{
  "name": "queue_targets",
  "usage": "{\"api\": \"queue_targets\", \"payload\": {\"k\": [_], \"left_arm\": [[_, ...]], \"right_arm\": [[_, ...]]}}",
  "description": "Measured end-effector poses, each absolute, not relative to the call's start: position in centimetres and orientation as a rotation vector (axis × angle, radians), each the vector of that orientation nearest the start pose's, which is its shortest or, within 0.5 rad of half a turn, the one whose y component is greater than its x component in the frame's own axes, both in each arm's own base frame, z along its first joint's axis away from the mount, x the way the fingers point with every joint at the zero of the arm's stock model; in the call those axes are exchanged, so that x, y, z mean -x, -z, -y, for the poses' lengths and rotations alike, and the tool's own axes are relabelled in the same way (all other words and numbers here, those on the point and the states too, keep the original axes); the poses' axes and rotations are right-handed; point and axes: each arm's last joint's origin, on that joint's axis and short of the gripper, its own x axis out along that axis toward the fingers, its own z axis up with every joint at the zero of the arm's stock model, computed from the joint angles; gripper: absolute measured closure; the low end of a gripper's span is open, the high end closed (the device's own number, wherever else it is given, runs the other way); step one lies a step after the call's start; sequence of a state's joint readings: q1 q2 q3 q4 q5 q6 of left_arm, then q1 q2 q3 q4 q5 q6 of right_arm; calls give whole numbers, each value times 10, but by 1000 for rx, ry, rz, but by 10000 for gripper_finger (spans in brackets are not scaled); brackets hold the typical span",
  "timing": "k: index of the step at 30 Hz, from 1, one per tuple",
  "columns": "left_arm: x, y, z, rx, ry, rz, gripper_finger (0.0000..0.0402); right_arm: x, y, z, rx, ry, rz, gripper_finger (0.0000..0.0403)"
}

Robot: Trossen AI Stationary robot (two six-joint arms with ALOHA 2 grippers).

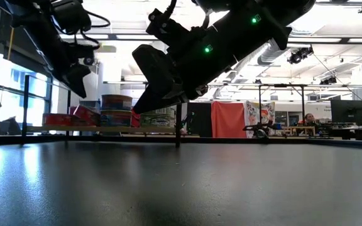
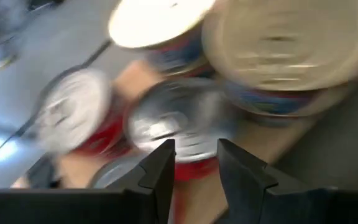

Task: Stack canned seafood by type on shelf
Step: Stack the red tuna can on the top of the other red tuna can

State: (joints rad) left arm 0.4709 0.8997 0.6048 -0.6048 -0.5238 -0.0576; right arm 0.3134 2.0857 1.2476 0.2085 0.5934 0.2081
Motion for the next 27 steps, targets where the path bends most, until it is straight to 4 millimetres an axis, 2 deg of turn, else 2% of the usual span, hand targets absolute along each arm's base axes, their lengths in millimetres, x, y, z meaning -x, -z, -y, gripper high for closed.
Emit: {"api": "queue_targets", "payload": {"k": [6, 10, 15, 20, 27], "left_arm": [[-147, -223, -82, -201, -577, -1006, 287], [-142, -216, -69, -392, -398, -1183, 270], [-134, -210, -54, -542, -358, -1352, 235], [-136, -212, -48, -739, -288, -1381, 206], [-146, -214, -50, -958, -222, -1368, 199]], "right_arm": [[-417, -137, -118, 75, 327, -535, 402], [-417, -137, -118, 75, 327, -535, 402], [-417, -137, -118, 75, 327, -535, 402], [-417, -137, -118, 75, 327, -534, 402], [-416, -137, -119, 81, 324, -536, 402]]}}
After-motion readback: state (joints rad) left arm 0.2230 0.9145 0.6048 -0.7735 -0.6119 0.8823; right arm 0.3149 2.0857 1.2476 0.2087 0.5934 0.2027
